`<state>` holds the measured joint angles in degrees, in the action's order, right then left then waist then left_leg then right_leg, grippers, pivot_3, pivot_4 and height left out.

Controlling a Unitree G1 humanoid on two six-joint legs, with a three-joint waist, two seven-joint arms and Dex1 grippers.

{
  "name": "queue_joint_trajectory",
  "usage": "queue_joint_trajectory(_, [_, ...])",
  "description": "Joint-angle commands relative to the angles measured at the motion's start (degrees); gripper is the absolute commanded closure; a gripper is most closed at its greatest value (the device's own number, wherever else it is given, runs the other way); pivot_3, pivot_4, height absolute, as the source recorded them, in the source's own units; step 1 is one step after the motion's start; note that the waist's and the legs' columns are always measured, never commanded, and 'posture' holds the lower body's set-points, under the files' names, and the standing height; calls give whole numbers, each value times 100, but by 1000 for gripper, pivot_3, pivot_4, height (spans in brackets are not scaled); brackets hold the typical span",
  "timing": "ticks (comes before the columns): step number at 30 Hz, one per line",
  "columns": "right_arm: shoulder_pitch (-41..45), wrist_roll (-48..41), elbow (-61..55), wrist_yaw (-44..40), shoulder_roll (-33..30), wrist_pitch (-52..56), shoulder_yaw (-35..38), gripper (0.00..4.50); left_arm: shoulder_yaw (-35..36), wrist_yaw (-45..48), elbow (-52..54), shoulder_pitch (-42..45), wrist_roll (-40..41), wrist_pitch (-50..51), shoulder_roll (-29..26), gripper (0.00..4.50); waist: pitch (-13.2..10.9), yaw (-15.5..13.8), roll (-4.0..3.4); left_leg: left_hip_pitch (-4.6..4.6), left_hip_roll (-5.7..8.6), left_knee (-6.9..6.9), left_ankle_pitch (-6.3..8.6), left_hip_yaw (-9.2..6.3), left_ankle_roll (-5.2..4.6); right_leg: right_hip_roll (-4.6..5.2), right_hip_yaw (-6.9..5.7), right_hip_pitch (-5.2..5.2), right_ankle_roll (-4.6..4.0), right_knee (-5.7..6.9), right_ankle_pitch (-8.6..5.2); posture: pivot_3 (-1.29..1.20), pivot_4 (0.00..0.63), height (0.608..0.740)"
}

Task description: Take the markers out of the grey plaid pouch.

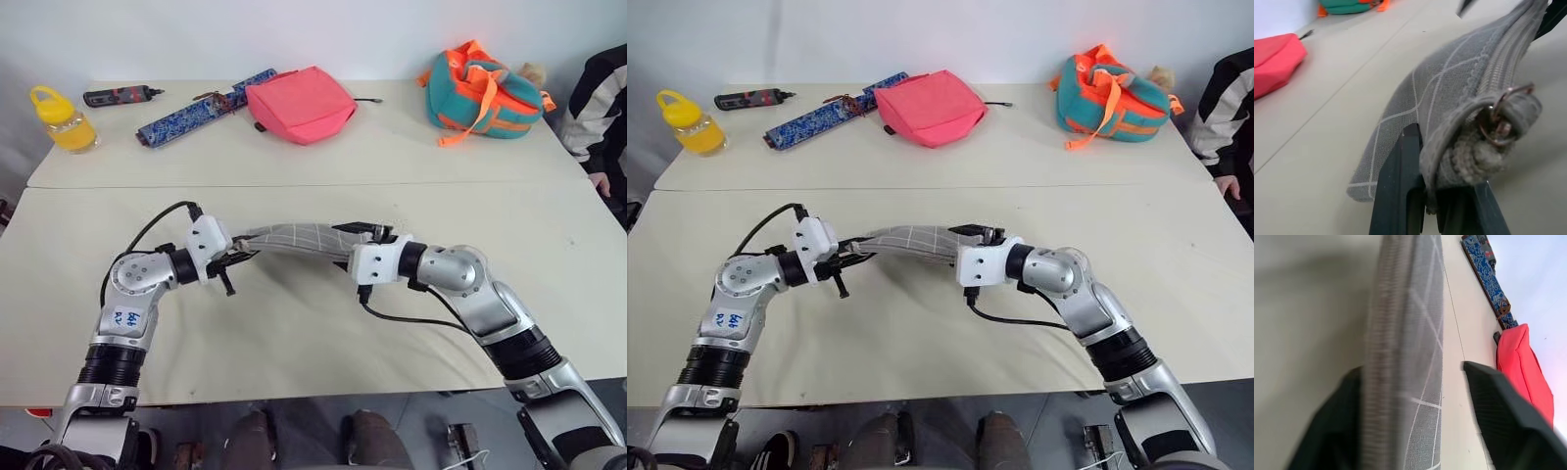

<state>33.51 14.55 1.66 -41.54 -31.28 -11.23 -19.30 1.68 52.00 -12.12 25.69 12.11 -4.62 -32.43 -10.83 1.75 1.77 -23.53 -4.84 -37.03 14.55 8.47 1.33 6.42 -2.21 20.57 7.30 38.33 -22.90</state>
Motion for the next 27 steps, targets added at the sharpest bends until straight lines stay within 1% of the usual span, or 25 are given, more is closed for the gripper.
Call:
queue_joint_trajectory(1, [74, -94, -104, 23, -19, -121, 192, 2622, 207, 50, 291, -99, 454, 177, 120, 4500, 0, 0, 0, 0, 0, 0, 0, 0, 0, 0, 0, 0, 0, 0, 0, 0, 150, 740])
queue_joint_trajectory(2, [70, -81, -76, 30, -36, -139, 199, 2622, 245, 60, 326, -114, 549, 261, 143, 4500, 0, 0, 0, 0, 0, -1, 0, 0, 0, 0, 0, 0, 0, 1, 0, 0, 150, 740])
queue_joint_trajectory(4, [86, -121, -32, 48, -38, -131, 254, 2622, 311, 77, 389, -151, 721, 416, 180, 3831, 0, -1, 0, 0, 0, -3, 0, -1, 0, 0, 0, -1, 0, 2, 0, 0, 150, 740])
queue_joint_trajectory(6, [128, -192, 11, 49, -11, -92, 324, 2622, 352, 139, 483, -231, 823, 476, 186, 3322, 0, -2, 0, 0, 0, -5, 0, -1, 0, 0, 0, -1, 0, 3, 0, 0, 150, 740])
queue_joint_trajectory(7, [156, -194, 36, 42, -12, -96, 344, 2622, 362, 151, 541, -275, 842, 482, 180, 2958, 0, 0, 0, 0, 0, -5, 0, -1, 0, 1, 0, -2, 0, 3, 0, 0, 150, 740])
queue_joint_trajectory(10, [210, -171, 122, -5, -44, -157, 366, 2623, 396, 77, 633, -386, 819, 510, 166, 1978, 0, 17, 0, 2, -1, -3, 0, 0, 0, 0, 2, -2, 0, 3, 0, 0, 150, 740])
queue_joint_trajectory(13, [188, -161, 197, -121, -74, -234, 285, 2623, 345, -58, 611, -415, 632, 374, 189, 1036, 0, 5, 0, 2, -1, -3, 0, -2, 0, -1, 1, -2, 0, 4, 0, 0, 150, 740])
queue_joint_trajectory(14, [189, -150, 211, -142, -80, -255, 276, 2623, 336, -97, 611, -415, 593, 336, 197, 753, 0, 3, 0, 2, -1, -3, 0, -2, 0, -1, 1, -2, 0, 3, 0, 0, 150, 740])
queue_joint_trajectory(15, [182, -176, 215, -180, -81, -259, 286, 2623, 315, -144, 605, -416, 501, 225, 186, 595, 0, 2, 0, 2, 0, -3, 0, -1, 0, 1, 1, -2, 0, 2, 0, 0, 150, 740])
queue_joint_trajectory(16, [168, -237, 216, -224, -74, -238, 317, 2623, 302, -121, 601, -415, 502, 201, 182, 162, 0, 0, 0, 2, 0, -4, 0, -1, 0, 1, 2, -3, 0, 1, 0, 0, 150, 740])
queue_joint_trajectory(17, [146, -324, 208, -257, -53, -201, 364, 2623, 298, -119, 594, -417, 485, 153, 177, 4, 0, 0, 0, 2, 0, -4, 0, -1, 0, 1, 1, -3, 0, 1, 0, 0, 150, 740])
queue_joint_trajectory(22, [70, -514, 221, -314, -41, -48, 454, 2623, 305, -162, 506, -395, 408, -113, 188, 0, 0, 2, 0, 2, 0, -3, 0, -1, 0, 1, 1, -3, 0, 2, 0, 0, 150, 740])
queue_joint_trajectory(24, [16, -688, 175, -446, -42, 88, 472, 1899, 245, -153, 492, -384, 384, -109, 209, 0, 0, 1, 0, 2, 0, -3, 0, -1, 0, 0, 1, -3, 0, 2, 0, 0, 150, 740])
queue_joint_trajectory(25, [-19, -725, 140, -485, -47, 149, 462, 1665, 212, -157, 475, -379, 339, -155, 216, 0, 0, -2, 0, 2, 0, -3, 0, -1, 0, 0, 1, -3, 0, 3, 0, 0, 150, 740])
queue_joint_trajectory(27, [-63, -656, 103, -491, -75, 145, 426, 1032, 186, -165, 450, -371, 307, -181, 238, 0, 0, -5, 0, 2, 0, -3, 0, -1, 0, 0, 1, -3, 0, 1, 0, 0, 150, 740])
